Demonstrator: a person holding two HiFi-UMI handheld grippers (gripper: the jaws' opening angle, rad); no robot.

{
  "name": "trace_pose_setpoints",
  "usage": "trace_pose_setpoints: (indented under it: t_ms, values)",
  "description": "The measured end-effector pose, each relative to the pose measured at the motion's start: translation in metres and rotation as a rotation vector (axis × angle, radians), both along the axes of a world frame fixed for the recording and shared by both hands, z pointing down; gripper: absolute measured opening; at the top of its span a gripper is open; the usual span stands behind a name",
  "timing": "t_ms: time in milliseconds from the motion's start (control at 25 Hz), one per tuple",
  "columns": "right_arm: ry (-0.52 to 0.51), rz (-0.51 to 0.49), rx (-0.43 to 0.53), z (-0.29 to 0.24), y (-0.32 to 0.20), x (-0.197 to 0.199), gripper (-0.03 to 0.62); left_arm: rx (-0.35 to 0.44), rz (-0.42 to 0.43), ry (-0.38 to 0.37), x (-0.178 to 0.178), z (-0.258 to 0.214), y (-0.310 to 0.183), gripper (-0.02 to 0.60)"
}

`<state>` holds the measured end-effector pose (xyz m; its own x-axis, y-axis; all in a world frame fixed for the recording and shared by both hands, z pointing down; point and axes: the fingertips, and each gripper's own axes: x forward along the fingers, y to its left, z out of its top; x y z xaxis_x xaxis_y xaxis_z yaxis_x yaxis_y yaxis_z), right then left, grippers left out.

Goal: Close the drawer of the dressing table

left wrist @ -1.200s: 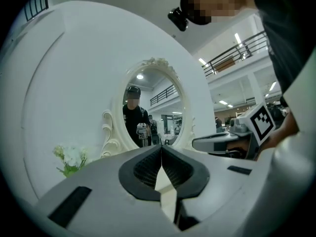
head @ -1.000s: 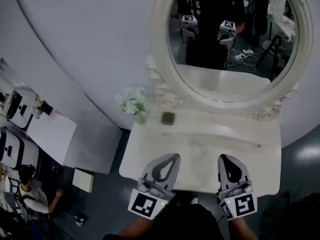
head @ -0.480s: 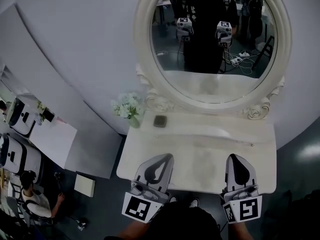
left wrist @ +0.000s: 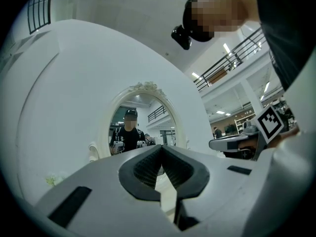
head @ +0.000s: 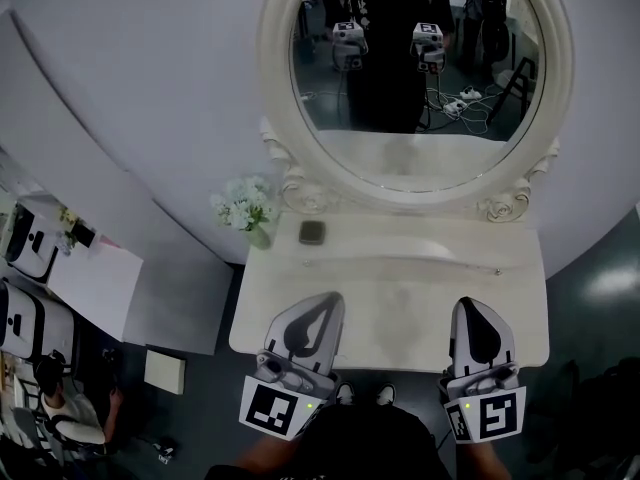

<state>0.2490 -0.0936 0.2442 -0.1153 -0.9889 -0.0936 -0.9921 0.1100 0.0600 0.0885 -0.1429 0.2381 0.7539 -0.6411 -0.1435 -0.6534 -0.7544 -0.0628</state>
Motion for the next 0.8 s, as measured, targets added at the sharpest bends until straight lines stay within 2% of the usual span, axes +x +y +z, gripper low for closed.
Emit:
trace_pose_setpoints:
  t_ms: [800]
  values:
    - [-0.008,-0.012,0.019,-0.007,-0.017,-0.022,-0.002,0.007,-0.011,-0.020,-0.021,0.000,-0.017,0.005]
